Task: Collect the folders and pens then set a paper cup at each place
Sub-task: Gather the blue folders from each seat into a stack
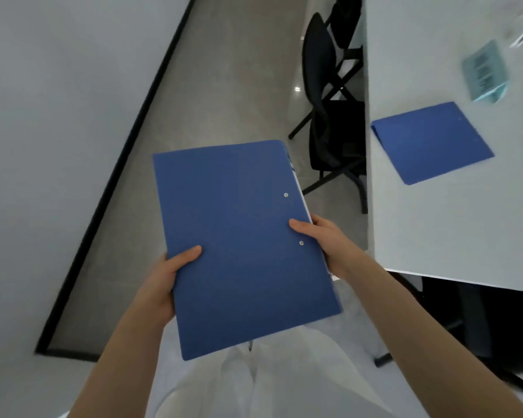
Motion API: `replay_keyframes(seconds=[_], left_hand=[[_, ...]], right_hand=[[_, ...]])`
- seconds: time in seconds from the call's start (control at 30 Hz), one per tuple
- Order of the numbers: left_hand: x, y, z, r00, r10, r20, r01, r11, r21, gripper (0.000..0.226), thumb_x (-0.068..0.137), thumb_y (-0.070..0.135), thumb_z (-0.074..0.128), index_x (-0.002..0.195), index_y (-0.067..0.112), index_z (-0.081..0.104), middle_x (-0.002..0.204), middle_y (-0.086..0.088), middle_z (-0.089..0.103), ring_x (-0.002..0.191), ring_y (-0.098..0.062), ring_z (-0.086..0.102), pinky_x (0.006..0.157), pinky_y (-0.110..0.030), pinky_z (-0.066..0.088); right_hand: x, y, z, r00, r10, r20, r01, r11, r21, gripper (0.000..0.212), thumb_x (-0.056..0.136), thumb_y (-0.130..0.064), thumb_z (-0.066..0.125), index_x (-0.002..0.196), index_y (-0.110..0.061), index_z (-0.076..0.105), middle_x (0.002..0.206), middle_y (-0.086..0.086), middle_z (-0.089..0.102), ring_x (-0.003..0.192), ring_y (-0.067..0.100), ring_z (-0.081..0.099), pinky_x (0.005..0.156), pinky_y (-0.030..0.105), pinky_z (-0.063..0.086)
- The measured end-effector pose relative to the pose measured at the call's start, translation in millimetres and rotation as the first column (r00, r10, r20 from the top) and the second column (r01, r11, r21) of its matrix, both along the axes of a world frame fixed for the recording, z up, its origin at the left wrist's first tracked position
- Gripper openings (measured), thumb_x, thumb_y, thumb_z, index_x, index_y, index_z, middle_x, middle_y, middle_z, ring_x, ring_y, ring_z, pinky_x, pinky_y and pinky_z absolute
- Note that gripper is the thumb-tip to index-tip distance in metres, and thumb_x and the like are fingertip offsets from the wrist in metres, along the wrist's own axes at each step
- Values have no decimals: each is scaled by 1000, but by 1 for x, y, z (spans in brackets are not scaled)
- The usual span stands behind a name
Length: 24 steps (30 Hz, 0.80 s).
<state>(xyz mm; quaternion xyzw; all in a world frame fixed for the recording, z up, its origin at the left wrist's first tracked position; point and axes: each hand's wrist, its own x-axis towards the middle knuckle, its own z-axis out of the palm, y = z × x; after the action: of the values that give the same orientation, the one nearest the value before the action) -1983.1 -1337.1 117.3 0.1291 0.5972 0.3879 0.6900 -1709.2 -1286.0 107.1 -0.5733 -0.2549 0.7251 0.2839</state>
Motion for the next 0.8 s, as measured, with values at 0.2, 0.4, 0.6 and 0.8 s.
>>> replay_keyframes(seconds=[0.2,0.4,0.6,0.8], left_hand=[[22,95,-11,987,-158,29,158,987,-12,48,74,19,72,120,12,63,110,-11,73,89,-31,73,62,-39,59],[63,202,-12,967,-254,16,254,967,6,47,70,17,76,116,13,64,104,-9,75,83,-28,74,59,-38,60],[107,309,-6,957,-290,5,289,957,19,40,74,19,67,113,15,64,100,-6,76,81,-26,74,58,-37,59],[132,389,-6,933,-359,-14,359,933,29,89,36,34,95,117,14,64,108,-8,74,88,-28,73,61,-38,60]], right_hand=[[30,51,-2,990,-140,-7,140,989,-37,42,88,-32,67,124,-11,60,113,8,73,102,29,70,89,45,56],[76,131,-12,965,-261,14,261,965,-36,42,94,-41,57,121,-10,64,114,9,72,105,28,69,88,39,55],[135,225,-13,939,-341,41,343,937,-66,37,101,-36,46,115,-8,66,101,10,71,86,24,66,80,32,54],[182,296,-26,830,-528,178,546,835,-68,26,95,-13,57,116,1,61,99,14,67,86,30,68,72,34,57]])
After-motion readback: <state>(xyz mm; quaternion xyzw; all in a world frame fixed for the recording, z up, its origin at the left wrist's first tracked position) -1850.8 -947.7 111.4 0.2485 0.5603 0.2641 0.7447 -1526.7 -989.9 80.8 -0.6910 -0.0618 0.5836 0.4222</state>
